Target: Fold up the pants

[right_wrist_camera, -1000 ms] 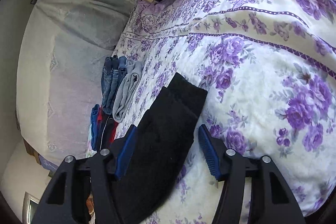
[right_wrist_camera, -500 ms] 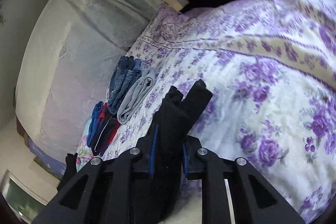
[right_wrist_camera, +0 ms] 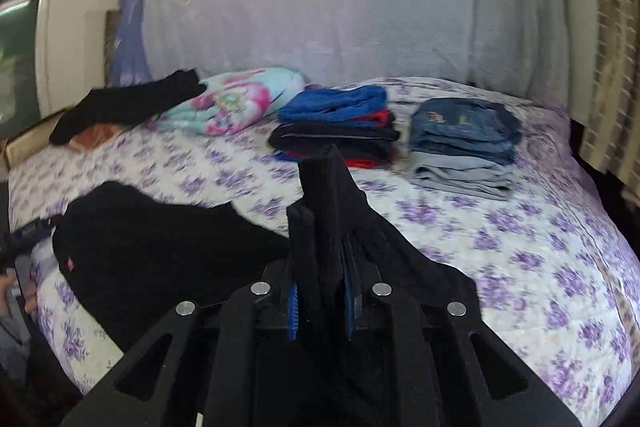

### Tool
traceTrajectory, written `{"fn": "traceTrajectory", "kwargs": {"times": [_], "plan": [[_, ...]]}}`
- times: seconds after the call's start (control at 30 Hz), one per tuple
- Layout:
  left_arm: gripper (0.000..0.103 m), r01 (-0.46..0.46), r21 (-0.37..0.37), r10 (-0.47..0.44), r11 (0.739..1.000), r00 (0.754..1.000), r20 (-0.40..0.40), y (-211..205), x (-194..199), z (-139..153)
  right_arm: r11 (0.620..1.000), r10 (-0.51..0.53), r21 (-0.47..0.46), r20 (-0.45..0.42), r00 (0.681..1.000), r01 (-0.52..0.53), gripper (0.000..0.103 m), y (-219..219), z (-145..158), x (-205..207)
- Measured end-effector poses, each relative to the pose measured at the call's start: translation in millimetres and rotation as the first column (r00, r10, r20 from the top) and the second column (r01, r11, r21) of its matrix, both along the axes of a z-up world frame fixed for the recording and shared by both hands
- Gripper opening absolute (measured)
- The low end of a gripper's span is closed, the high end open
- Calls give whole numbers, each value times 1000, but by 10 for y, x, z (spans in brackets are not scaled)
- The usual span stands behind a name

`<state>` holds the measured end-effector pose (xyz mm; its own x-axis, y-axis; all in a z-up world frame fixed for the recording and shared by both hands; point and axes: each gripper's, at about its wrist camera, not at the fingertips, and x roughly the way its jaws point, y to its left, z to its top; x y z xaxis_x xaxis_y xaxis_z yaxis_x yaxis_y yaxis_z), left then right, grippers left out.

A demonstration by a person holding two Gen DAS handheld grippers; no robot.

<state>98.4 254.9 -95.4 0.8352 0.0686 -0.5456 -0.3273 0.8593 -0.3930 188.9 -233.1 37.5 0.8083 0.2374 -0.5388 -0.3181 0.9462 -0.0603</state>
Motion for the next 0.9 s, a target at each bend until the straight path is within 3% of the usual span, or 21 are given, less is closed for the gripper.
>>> {"fn": "traceTrajectory", "kwargs": {"times": [0.1,0.23,0.37,0.47,0.53,0.6,0.73,0.9], "plan": [[99,7,1,-7,1000,1000,5,-1,-5,1,988,95,-117,-45,994,-99,16,612,-230,16],[99,15,3,-15,1000,1000,10,-7,-17,0,953,132,-257,-125,983,-160,20,972,-553,-35],[99,20,0,-20,1000,1000,19,-7,-29,-3,952,213,-182,-180,960,-246,54,926,-472,-217],[99,20,-2,-20,1000,999,26,-8,-43,-4,948,275,-112,-174,945,-297,55,860,-315,-404],[99,21,-3,-21,1000,999,29,-7,-46,-5,964,260,-13,-141,955,-265,55,706,-122,-397],[99,20,-2,-20,1000,999,26,-10,-46,-5,983,180,52,-100,979,-175,55,547,9,-272],[99,18,3,-18,1000,1000,17,-19,-41,-1,1000,8,-28,-88,996,-10,55,481,-20,111],[99,17,6,-17,1000,1000,9,-24,-31,2,987,26,-148,-209,978,-58,64,790,-498,251]]}}
